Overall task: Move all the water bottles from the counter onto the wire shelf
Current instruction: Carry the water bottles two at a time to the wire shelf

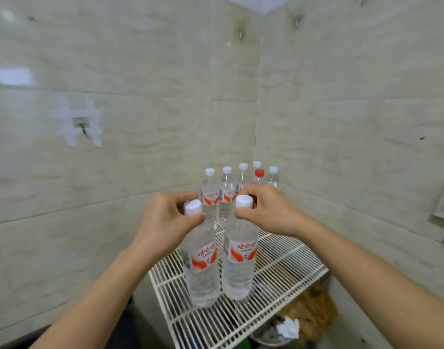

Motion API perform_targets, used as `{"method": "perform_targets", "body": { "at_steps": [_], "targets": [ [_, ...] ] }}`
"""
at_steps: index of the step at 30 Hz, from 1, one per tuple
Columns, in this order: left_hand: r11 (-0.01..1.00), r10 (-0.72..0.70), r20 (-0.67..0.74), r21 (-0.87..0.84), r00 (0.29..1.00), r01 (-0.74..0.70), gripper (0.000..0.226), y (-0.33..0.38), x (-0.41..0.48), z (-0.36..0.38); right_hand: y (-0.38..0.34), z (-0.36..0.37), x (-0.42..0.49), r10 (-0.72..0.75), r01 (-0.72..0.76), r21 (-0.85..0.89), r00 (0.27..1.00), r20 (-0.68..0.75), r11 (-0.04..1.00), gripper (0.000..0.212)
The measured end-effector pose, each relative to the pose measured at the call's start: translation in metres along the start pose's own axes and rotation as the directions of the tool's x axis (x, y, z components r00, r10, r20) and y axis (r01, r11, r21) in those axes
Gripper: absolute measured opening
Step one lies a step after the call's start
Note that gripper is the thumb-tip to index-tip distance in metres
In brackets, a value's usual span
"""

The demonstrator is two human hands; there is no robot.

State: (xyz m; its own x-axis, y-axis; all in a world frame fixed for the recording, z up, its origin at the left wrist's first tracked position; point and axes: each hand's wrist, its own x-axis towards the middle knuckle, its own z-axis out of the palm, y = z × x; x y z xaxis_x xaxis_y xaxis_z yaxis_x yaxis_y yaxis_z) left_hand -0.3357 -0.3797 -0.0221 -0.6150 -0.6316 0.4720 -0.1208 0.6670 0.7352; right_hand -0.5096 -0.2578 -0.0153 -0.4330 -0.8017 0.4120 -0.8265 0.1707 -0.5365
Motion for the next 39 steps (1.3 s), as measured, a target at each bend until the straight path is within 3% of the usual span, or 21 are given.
{"method": "perform_targets", "body": {
  "at_steps": [3,7,12,19,24,39],
  "targets": [
    [0.999,-0.018,0.001,0.035,1.000,0.018,0.041,-0.006,0.031,0.025,0.028,-0.004,0.030,0.008,-0.008,-0.024,1.000,0.009,1.000,0.017],
    [0.998,-0.056,0.002,0.027,0.998,0.055,0.022,-0.015,0.070,0.059,0.066,-0.008,0.069,0.029,-0.023,-0.075,0.997,0.077,0.997,0.018],
    [0.994,-0.096,-0.037,0.055,0.995,0.098,0.034,-0.026,0.113,0.097,0.106,-0.008,0.111,0.013,0.001,-0.103,0.990,0.140,0.995,0.017],
    [0.983,-0.134,-0.083,0.115,0.987,0.143,0.029,-0.038,0.157,0.137,0.144,-0.009,0.157,-0.019,0.047,-0.146,0.982,0.190,0.988,0.026],
    [0.974,-0.174,-0.087,0.129,0.981,0.184,0.049,-0.043,0.173,0.156,0.158,-0.001,0.180,-0.028,0.075,-0.192,0.971,0.237,0.979,0.024],
    [0.965,-0.195,-0.097,0.161,0.976,0.209,0.050,-0.055,0.199,0.165,0.174,0.010,0.217,-0.043,0.094,-0.155,0.951,0.305,0.983,0.022]
  ]
}}
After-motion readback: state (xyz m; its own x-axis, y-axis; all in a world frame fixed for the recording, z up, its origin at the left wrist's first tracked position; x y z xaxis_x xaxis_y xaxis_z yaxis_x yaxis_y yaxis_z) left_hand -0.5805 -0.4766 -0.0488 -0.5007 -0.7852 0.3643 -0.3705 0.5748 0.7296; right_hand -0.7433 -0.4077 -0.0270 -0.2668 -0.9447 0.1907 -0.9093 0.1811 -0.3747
